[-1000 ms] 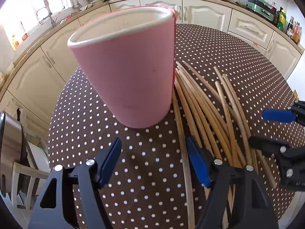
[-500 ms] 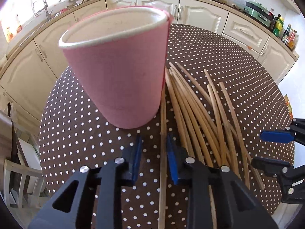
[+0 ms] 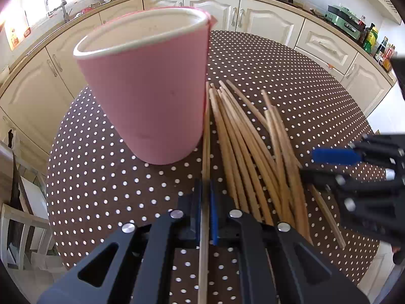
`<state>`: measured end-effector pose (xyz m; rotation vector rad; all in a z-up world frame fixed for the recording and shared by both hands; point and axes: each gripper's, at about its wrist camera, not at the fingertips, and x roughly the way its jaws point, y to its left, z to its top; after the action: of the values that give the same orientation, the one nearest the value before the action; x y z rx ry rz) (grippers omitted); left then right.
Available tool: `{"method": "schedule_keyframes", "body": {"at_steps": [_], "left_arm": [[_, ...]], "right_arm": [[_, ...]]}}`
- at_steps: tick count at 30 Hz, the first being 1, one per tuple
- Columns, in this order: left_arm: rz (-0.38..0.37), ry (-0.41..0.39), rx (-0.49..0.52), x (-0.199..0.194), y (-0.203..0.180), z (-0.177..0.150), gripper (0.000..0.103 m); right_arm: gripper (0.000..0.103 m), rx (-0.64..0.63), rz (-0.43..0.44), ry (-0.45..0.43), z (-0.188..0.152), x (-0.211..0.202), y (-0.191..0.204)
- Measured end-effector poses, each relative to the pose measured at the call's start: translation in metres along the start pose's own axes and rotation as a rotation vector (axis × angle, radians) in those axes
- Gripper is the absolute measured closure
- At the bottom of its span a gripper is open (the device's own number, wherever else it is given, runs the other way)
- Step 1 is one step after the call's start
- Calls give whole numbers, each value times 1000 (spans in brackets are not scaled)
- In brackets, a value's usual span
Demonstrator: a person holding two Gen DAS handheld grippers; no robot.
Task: Organize utensils
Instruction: 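Close the left gripper on one chopstick while the right gripper grasps another chopstick, then lift the left gripper's chopstick over the pink cup while the right gripper carries its chopstick there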
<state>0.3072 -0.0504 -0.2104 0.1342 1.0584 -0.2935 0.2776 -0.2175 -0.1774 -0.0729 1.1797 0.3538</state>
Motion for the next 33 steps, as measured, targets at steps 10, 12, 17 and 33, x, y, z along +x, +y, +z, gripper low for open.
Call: {"method": "schedule_keyframes", "body": {"at_steps": [10,12,17,33], "left_arm": [[-52,72,10,2,-24,1,96],[-53,81,4,7,-23,8,96],[-25,92,-9,21,-24,33,95],[-16,90,-15,48,-40,76,97]], "right_arm": [[95,73,56,79,23,-3,-64],[95,83,80,97,18,-4,-71],[95,77,75,117,31,-1,-70],[96,47,36,164,129,59,-30]]}}
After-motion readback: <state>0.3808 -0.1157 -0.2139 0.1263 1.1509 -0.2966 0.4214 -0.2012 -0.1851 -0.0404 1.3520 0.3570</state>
